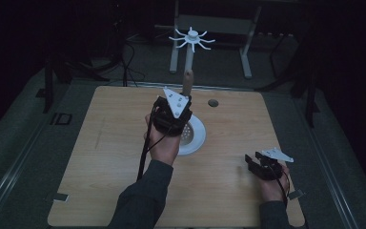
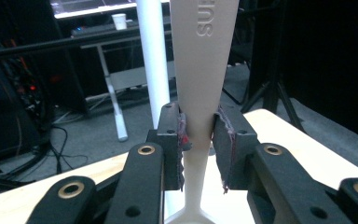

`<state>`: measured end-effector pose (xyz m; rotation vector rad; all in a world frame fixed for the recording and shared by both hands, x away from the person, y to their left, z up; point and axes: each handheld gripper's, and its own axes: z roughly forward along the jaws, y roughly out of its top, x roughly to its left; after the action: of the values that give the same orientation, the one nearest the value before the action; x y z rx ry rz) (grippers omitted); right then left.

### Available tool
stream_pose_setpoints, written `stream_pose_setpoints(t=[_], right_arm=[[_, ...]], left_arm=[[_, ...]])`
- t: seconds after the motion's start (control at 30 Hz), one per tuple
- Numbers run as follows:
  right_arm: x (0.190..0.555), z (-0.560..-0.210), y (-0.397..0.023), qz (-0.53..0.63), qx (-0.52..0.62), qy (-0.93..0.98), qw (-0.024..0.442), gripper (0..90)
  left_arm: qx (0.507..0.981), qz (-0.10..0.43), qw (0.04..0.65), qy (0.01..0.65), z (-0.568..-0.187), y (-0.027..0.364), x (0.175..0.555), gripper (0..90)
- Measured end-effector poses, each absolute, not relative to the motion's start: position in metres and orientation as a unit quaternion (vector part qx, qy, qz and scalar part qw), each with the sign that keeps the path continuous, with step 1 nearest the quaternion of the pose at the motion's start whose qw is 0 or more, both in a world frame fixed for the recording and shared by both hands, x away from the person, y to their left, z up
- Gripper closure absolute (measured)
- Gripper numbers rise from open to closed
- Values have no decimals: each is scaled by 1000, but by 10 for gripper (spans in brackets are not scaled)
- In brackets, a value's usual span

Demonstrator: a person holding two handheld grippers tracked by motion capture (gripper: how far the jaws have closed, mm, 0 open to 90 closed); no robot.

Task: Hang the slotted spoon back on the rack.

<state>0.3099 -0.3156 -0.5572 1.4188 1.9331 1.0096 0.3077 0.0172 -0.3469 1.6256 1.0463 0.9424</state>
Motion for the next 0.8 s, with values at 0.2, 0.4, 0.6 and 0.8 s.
stream_pose_setpoints(t=[0.2,0.4,0.6,0.8], right_arm=[[310,-557,-315,374,525,716,267,513],[310,-557,-316,375,525,716,267,508],[310,-557,-316,376,525,716,266,508],[311,-557,-317,376,526,715,266,507]], left_arm=[[652,400,473,437,-344,12,307,734],[641,412,470,445,-341,8,309,733],[640,425,459,446,-338,3,312,732],[635,437,447,454,-333,-1,317,733]])
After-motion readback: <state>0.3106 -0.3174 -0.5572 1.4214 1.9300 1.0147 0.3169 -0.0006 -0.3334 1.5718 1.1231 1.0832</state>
